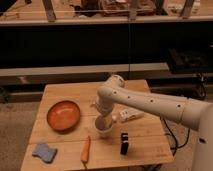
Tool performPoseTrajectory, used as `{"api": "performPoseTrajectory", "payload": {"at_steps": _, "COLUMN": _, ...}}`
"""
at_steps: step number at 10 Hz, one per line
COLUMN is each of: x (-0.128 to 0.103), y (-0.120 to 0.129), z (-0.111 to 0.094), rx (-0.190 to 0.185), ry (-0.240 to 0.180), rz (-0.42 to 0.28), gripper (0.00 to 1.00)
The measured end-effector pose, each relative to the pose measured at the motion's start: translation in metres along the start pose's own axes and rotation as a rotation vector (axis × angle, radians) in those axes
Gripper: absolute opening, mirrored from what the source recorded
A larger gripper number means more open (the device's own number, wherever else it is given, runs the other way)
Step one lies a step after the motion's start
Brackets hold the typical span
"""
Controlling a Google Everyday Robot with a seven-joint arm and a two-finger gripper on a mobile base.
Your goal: Pick up the ceramic cup
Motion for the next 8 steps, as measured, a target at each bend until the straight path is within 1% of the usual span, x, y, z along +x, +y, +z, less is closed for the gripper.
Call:
{"api": "performPoseTrajectory", "payload": {"at_steps": 1, "x": -0.0005, "y": -0.001, "z": 0.0024, "rx": 0.001, "ry": 0.0, "rz": -0.001, "gripper": 0.8}}
{"api": "performPoseTrajectory", "payload": {"at_steps": 2, "x": -0.0017, "y": -0.0025, "z": 0.0034, "rx": 0.002, "ry": -0.001, "rz": -0.001, "gripper": 0.75}}
{"api": "performPoseTrajectory", "payload": {"at_steps": 5, "x": 0.0019, "y": -0.0017, "z": 0.0048, "rx": 0.004, "ry": 0.002, "rz": 0.009, "gripper": 0.47}}
{"api": "performPoseTrajectory", "payload": {"at_steps": 7, "x": 0.0027, "y": -0.0026, "z": 0.0068, "rx": 0.007, "ry": 0.003, "rz": 0.01, "gripper": 0.39}}
{"api": "performPoseTrajectory", "payload": {"at_steps": 8, "x": 0.0036, "y": -0.0024, "z": 0.0078, "rx": 0.007, "ry": 0.005, "rz": 0.012, "gripper": 0.3}}
